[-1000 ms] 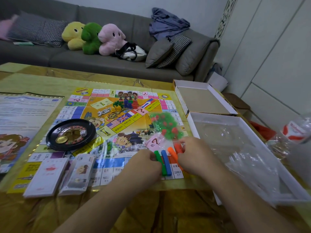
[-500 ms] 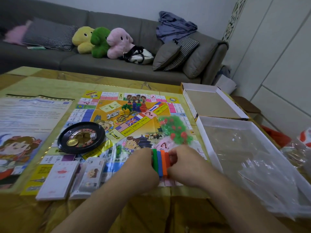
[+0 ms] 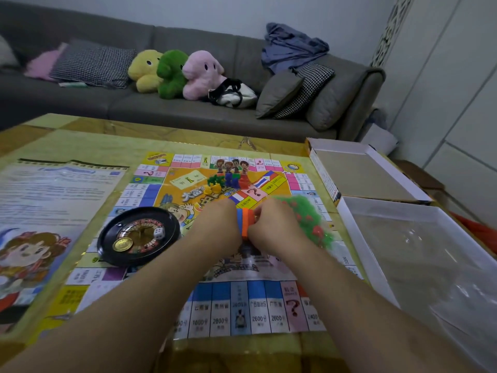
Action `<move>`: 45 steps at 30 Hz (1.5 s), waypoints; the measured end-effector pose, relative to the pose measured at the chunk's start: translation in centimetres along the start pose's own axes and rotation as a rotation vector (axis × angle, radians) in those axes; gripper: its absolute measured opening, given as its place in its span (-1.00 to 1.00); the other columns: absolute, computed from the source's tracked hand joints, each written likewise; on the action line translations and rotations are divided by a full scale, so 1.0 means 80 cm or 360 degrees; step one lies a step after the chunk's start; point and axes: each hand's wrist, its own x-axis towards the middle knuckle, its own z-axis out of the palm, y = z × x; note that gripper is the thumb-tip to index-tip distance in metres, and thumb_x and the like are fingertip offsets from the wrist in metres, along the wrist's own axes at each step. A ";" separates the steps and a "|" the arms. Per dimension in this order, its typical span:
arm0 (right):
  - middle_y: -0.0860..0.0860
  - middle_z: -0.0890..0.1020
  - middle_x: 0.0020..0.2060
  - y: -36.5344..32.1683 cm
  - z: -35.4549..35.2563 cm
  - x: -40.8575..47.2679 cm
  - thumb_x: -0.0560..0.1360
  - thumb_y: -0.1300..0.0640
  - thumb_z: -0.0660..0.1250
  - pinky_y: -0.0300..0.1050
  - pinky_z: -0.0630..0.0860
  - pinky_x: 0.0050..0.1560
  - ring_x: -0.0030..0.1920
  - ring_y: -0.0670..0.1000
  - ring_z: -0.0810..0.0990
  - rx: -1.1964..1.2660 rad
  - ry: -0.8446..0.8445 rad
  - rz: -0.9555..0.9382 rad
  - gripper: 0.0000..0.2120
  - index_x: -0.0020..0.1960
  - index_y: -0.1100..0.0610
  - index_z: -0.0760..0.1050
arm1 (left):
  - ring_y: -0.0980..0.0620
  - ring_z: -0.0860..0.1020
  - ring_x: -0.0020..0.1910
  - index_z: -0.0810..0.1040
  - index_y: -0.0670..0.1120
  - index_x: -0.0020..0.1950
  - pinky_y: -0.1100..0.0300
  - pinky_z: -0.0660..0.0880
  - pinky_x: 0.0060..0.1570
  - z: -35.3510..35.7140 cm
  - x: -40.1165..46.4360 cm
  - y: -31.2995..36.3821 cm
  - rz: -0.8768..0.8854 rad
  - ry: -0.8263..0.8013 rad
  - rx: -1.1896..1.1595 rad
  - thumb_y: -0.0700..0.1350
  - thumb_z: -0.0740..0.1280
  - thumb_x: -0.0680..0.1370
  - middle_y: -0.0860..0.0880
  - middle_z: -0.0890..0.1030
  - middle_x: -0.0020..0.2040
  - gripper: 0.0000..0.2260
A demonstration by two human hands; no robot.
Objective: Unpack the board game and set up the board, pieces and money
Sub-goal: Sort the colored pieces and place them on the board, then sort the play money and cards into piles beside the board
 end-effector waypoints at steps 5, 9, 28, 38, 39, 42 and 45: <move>0.14 0.70 -0.18 0.006 -0.003 0.004 0.46 0.31 0.39 -0.03 0.59 -0.28 -0.25 0.10 0.62 0.0099 0.0108 -0.0017 -0.92 -0.07 0.26 0.64 | -0.01 0.54 -0.17 0.56 -0.15 0.10 0.12 0.53 -0.26 0.004 0.015 -0.003 -0.0008 0.0104 -0.0180 -0.25 0.45 0.50 -0.08 0.64 -0.02 -0.80; -0.10 0.58 -0.14 0.017 -0.009 -0.024 0.54 0.35 0.38 -0.33 0.41 -0.28 -0.19 -0.17 0.50 0.0213 0.0176 -0.0068 -0.73 0.21 0.16 0.61 | -0.01 0.54 0.05 0.48 -0.11 0.29 0.09 0.58 -0.04 0.005 -0.011 -0.010 -0.0038 0.0243 -0.0476 -0.34 0.40 0.53 -0.04 0.57 0.09 -0.64; -0.12 0.29 0.16 -0.078 0.044 -0.171 0.31 -0.28 0.62 0.00 0.51 0.28 0.21 -0.05 0.34 -0.0296 -0.0647 -0.0743 -0.25 0.24 -0.07 0.23 | -0.09 0.67 0.00 0.64 0.06 -0.13 -0.16 0.67 0.01 -0.088 -0.192 -0.141 -0.0428 0.0505 -0.1102 -0.26 0.37 0.53 -0.04 0.71 -0.04 -0.79; -0.10 0.37 0.01 -0.095 0.064 -0.168 0.43 -0.23 0.54 -0.13 0.34 0.00 0.02 -0.03 0.33 -0.0431 -0.0502 -0.0881 -0.47 0.01 -0.01 0.25 | -0.09 0.69 -0.08 0.66 0.04 -0.11 -0.19 0.68 -0.06 -0.100 -0.194 -0.157 -0.0423 0.0470 -0.1113 -0.25 0.34 0.53 -0.03 0.72 -0.07 -0.80; -0.10 0.37 0.00 -0.095 0.063 -0.167 0.42 -0.24 0.55 -0.13 0.34 -0.03 0.00 -0.03 0.33 -0.0430 -0.0502 -0.0881 -0.49 -0.02 -0.01 0.27 | -0.09 0.69 -0.09 0.66 0.04 -0.11 -0.19 0.68 -0.07 -0.099 -0.192 -0.157 -0.0428 0.0459 -0.1114 -0.25 0.34 0.54 -0.03 0.72 -0.08 -0.80; -0.12 0.40 -0.06 -0.092 0.056 -0.167 0.38 -0.28 0.56 -0.10 0.40 -0.10 -0.06 -0.06 0.31 -0.0431 -0.0514 -0.0853 -0.54 -0.10 -0.05 0.35 | -0.10 0.71 -0.11 0.67 0.04 -0.14 -0.17 0.69 -0.09 -0.097 -0.187 -0.153 -0.0419 0.0433 -0.1099 -0.25 0.34 0.53 -0.04 0.73 -0.09 -0.80; -0.12 0.45 -0.09 -0.086 0.049 -0.168 0.35 -0.30 0.57 -0.10 0.46 -0.13 -0.14 -0.10 0.34 -0.0411 -0.0469 -0.0883 -0.54 -0.13 -0.03 0.41 | -0.11 0.70 -0.14 0.68 0.03 -0.16 -0.16 0.69 -0.12 -0.095 -0.182 -0.151 -0.0391 0.0402 -0.1082 -0.25 0.35 0.53 -0.07 0.72 -0.11 -0.80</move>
